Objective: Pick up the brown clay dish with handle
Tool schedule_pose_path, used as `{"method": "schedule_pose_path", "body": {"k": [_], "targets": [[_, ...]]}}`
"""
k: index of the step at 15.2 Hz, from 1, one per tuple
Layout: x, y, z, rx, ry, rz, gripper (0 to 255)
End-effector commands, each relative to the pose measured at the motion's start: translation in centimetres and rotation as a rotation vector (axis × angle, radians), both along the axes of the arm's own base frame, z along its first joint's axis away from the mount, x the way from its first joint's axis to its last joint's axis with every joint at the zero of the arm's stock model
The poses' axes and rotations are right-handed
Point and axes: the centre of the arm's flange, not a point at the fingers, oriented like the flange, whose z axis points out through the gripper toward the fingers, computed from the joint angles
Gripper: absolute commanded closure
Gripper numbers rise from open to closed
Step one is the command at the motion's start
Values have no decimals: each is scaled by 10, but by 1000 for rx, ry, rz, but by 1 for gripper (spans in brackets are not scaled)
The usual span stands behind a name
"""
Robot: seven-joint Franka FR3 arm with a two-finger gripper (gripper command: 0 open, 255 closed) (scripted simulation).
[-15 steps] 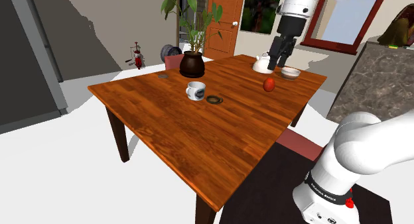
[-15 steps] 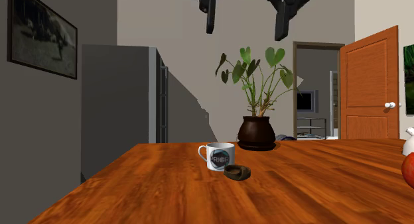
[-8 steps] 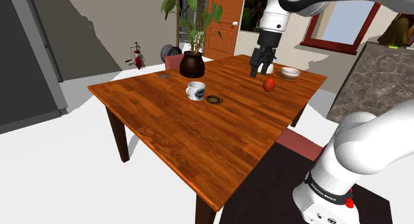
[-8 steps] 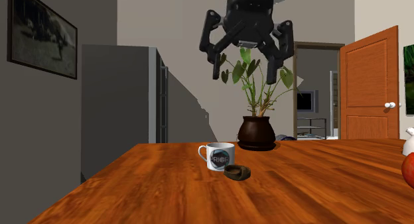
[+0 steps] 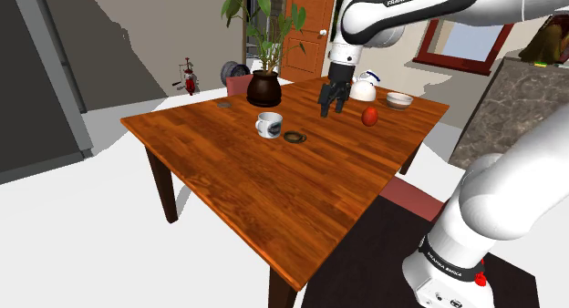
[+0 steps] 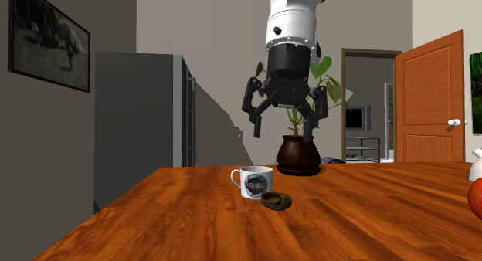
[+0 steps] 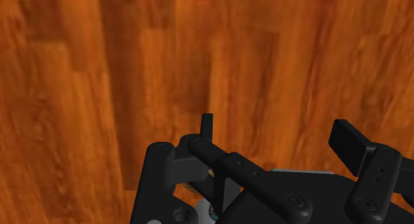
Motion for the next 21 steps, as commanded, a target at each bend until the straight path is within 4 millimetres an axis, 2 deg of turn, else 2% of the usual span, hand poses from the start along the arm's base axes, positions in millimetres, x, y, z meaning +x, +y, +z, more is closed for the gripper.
{"method": "schedule_pose_path", "body": {"k": [1, 14, 21], "targets": [[20, -6, -18, 3, 7, 1, 0], [148, -43, -131, 29, 50, 11, 0], [148, -43, -168, 29, 50, 11, 0]]}}
